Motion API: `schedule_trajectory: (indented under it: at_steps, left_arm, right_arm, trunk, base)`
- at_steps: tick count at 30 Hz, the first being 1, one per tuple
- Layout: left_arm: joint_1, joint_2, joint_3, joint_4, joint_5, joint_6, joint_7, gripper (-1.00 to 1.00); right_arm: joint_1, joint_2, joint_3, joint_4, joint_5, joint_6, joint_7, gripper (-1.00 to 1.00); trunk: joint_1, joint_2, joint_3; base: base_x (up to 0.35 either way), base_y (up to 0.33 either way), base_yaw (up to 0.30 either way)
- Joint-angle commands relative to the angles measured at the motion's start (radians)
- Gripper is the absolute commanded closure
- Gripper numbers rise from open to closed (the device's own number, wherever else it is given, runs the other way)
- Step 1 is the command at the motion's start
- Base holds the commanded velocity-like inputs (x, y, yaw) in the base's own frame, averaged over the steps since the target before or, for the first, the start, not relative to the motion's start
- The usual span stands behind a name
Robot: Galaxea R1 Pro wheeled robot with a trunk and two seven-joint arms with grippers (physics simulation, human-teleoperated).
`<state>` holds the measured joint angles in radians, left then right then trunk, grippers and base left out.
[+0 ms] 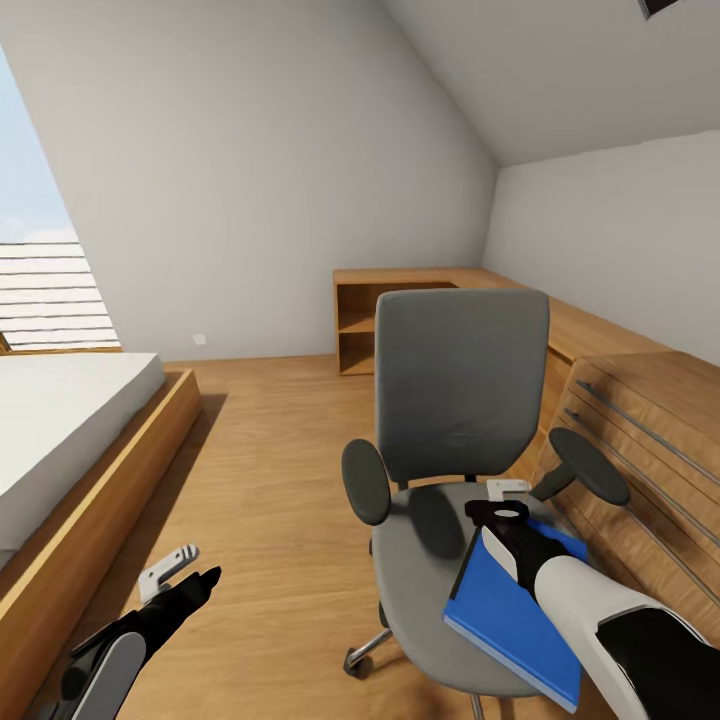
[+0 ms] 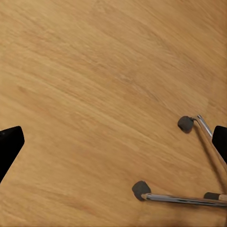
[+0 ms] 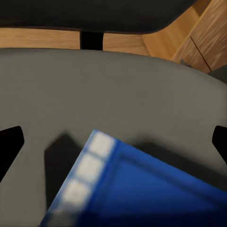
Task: In the bedroom, organize the workspace by keeping the computer under the desk, ensuring the monitor is on the desk, placing the keyboard on the desk next to the monitor, placing the mouse on the desk next to the keyboard, moving the folder from the swivel chair onto the desk next to the mouse, stacking the notebook on top of the folder with the pen on top of the notebook, and positioning the swivel chair next to the desk.
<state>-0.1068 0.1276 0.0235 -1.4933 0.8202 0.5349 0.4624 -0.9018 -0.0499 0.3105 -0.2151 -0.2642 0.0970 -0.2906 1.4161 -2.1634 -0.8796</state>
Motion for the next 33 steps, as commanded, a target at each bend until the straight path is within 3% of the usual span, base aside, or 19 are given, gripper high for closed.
schedule_trajectory:
  at_steps: [1,33]
  left_arm:
    - [-0.001,0.000,0.000,-0.001,0.010,0.003,0.009,-1.00]
    - [-0.001,0.001,0.000,0.004,0.008,0.002,0.007,-1.00]
  right_arm:
    - [0.000,-0.001,0.009,-0.003,-0.007,0.007,-0.006,-1.00]
    - [0.000,-0.001,0.009,-0.003,-0.007,0.007,-0.006,-1.00]
  trunk:
    - [0.000,0.000,-0.001]
    - [0.000,0.000,-0.001]
  base:
    - [0.000,0.000,0.000]
    - [-0.032,0.000,0.000]
